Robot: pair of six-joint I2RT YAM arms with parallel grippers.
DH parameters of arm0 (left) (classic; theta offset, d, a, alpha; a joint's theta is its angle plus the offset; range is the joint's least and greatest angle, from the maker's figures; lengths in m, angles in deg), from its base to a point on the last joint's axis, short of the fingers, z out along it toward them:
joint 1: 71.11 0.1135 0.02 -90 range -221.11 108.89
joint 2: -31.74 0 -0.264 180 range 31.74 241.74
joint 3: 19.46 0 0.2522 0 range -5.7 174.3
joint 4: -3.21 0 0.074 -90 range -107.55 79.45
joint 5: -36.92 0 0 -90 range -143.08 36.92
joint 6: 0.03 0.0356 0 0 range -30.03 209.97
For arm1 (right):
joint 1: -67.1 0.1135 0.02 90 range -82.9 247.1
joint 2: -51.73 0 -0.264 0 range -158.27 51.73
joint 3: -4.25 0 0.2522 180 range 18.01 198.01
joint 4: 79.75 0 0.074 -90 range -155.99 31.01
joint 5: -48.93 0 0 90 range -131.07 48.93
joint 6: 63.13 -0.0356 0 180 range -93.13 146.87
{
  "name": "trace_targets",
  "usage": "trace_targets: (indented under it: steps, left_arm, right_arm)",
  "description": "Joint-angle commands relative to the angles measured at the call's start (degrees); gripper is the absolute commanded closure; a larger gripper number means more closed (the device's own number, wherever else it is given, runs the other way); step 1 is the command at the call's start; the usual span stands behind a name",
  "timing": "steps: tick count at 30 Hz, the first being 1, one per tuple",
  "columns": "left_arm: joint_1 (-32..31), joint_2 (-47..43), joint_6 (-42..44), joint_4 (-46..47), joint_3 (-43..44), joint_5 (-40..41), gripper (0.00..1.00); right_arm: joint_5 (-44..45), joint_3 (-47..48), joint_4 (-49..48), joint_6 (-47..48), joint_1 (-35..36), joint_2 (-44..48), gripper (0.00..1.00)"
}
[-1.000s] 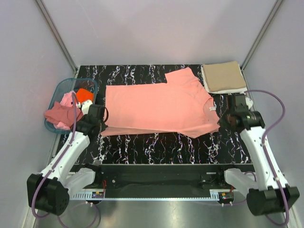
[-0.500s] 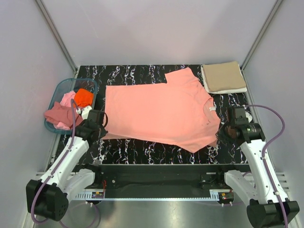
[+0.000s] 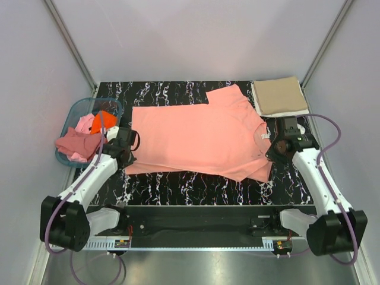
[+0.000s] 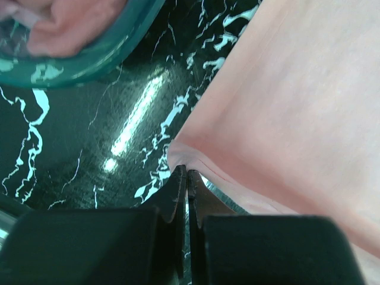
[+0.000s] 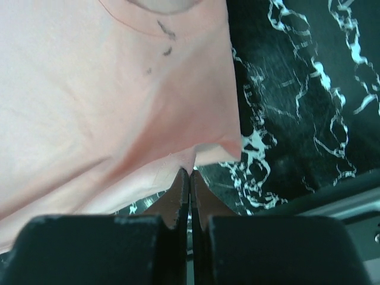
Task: Fold and stack the t-shirts
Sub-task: Fold the tshirt
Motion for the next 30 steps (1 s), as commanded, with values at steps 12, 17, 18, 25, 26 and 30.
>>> trace_targets:
  steps: [12,17,18,25,26,30]
  left_arm:
    - [0.2,17.4,2.8,6.2,9.9,5.4,1.00]
    - [0.2,22.3,3.0,7.5,12.0,4.1,1.00]
    - [0.2,23.0,3.0,7.5,12.8,3.9,1.00]
    - [0.2,27.4,3.7,7.5,15.0,3.4,1.00]
    - [0.2,27.6,3.5,7.6,15.0,3.3,1.00]
    - [0.2,28.4,3.9,7.5,15.4,3.9,1.00]
  right_arm:
    - [6.6,16.8,-11.6,18.1,0.2,-22.0,1.00]
    - [2.8,19.5,-15.3,22.2,0.3,-25.0,1.00]
    - [2.9,19.9,-15.7,22.5,0.4,-25.8,1.00]
    - [2.1,22.7,-19.1,26.0,1.3,-29.5,1.00]
    - [2.3,23.1,-19.3,26.4,1.5,-29.9,1.00]
    - [2.7,23.9,-19.7,27.7,1.8,-31.3,1.00]
